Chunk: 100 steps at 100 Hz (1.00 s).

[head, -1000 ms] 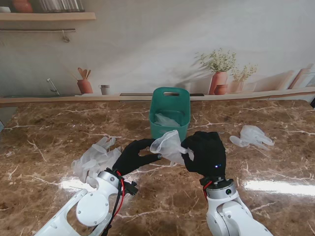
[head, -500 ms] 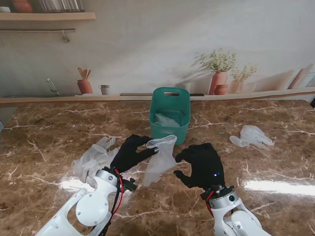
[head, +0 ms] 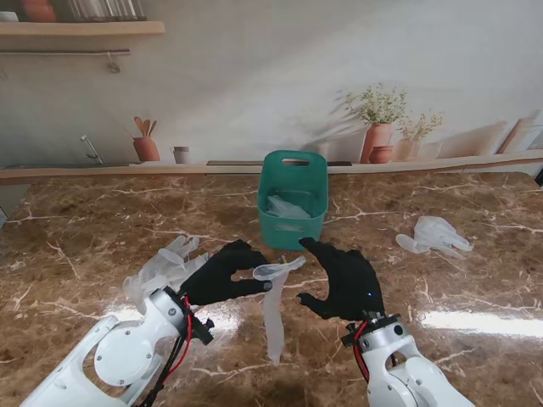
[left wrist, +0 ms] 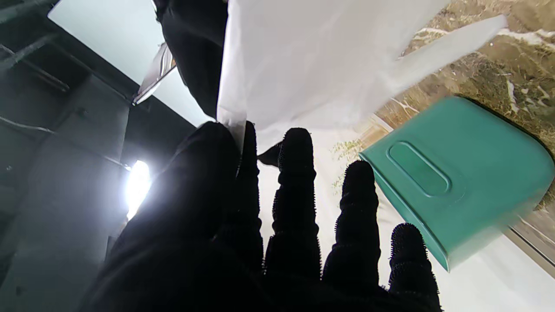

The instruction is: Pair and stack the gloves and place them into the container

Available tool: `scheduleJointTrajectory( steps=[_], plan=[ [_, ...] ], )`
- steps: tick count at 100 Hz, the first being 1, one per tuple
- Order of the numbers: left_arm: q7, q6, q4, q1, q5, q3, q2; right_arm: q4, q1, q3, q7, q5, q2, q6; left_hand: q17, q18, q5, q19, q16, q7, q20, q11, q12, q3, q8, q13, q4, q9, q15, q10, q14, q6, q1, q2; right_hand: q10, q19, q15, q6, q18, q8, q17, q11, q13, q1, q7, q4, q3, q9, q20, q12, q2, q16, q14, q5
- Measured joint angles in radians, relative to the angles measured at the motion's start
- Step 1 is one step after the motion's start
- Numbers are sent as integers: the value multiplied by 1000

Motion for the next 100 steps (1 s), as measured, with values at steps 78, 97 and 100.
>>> scheduleJointTrajectory(
  steps=[78,97,100],
  plan=[
    [-69,-9,-56,41,14,-68,32,-17,31,5,-80,-24,-3,-135,7,-4,-10,40,25,-12,-12,24,119,-114,-37,23,12,0,1,3,0,-18,43,40,-47,83,110,-365,-9,123,82,131,115,143,779,-82,123,410,37,175,43,29,-13,504],
    [-62,-26,-88,75,34,-96,33,-114,-54,65,-59,-24,-1,-202,13,20,-10,141,45,4,-15,48,142,-110,-98,73,11,40,25,4,0,-18,43,40,-48,150,212,-318,-9,184,140,198,218,142,779,-83,164,519,39,312,43,90,-12,513],
    [-69,-32,-97,82,33,-103,35,-137,-73,83,-35,-22,-2,-221,13,25,-10,163,48,4,-31,48,149,-93,-109,73,9,40,25,4,0,-14,41,33,-48,174,221,-316,-9,185,155,200,229,142,779,-83,166,535,49,322,43,102,-11,513]
  ],
)
